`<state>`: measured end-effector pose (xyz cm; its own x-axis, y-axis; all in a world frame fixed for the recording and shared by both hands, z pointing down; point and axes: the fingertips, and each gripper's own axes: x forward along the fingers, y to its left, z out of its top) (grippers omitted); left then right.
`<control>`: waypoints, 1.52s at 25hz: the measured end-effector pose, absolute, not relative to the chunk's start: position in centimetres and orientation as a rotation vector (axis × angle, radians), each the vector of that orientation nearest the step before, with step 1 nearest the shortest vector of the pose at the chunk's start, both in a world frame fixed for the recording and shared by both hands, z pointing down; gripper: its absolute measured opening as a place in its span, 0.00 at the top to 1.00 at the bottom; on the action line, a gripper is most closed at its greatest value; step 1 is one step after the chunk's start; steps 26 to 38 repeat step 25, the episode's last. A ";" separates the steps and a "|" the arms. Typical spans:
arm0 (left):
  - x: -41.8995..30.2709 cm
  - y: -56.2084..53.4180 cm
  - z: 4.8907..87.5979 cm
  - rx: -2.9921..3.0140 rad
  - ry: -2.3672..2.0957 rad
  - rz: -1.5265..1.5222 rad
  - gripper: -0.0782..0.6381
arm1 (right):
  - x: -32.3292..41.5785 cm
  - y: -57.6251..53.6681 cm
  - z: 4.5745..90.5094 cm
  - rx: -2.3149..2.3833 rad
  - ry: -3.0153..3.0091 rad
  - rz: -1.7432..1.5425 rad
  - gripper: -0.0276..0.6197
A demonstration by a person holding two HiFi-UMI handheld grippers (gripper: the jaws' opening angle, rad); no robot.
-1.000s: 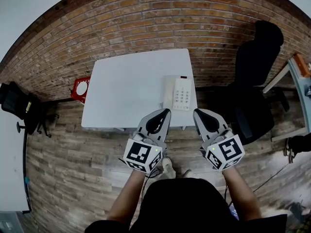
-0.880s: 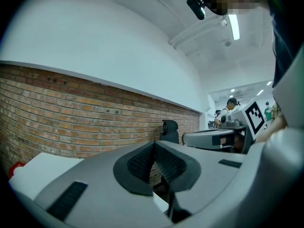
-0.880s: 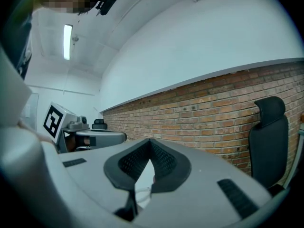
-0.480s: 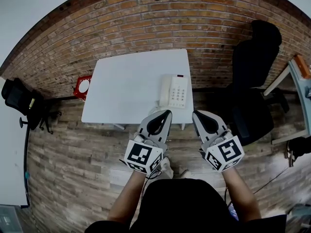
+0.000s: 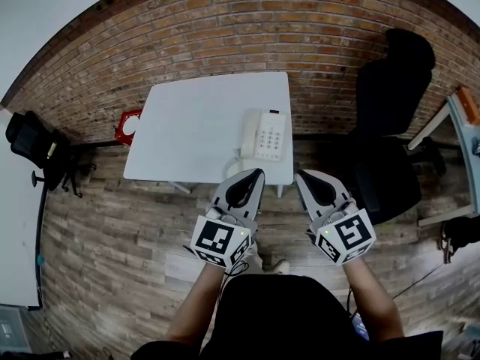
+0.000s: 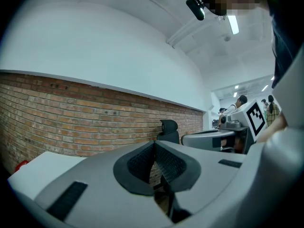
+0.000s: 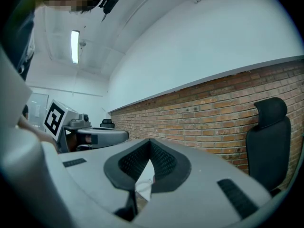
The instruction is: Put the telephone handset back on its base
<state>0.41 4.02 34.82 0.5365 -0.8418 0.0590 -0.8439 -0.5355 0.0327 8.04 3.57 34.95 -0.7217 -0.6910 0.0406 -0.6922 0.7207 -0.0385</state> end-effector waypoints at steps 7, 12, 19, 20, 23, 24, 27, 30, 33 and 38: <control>1.0 4.4 34.8 2.699 -1.512 0.060 0.88 | 8.9 3.6 35.0 1.149 -2.908 0.076 0.94; 1.2 4.2 34.7 2.698 -1.516 0.069 0.88 | 8.7 3.1 34.7 1.143 -2.918 0.077 0.94; 0.3 3.9 34.4 2.695 -1.521 0.077 0.88 | 7.4 2.6 34.9 1.127 -2.923 0.092 0.94; 0.1 3.9 34.4 2.694 -1.519 0.078 0.88 | 7.2 2.6 35.0 1.129 -2.921 0.096 0.94; -0.7 3.9 34.6 2.689 -1.513 0.085 0.88 | 6.5 2.6 35.0 1.136 -2.916 0.111 0.94; -1.0 3.9 34.6 2.688 -1.511 0.087 0.88 | 6.2 2.7 35.0 1.139 -2.915 0.114 0.94; -1.3 4.0 34.7 2.686 -1.510 0.089 0.88 | 6.0 2.7 35.0 1.141 -2.914 0.118 0.94; -1.3 4.0 34.7 2.686 -1.510 0.089 0.88 | 6.0 2.7 35.0 1.141 -2.914 0.118 0.94; -1.3 4.0 34.7 2.686 -1.510 0.089 0.88 | 6.0 2.7 35.0 1.141 -2.914 0.118 0.94; -1.3 4.0 34.7 2.686 -1.510 0.089 0.88 | 6.0 2.7 35.0 1.141 -2.914 0.118 0.94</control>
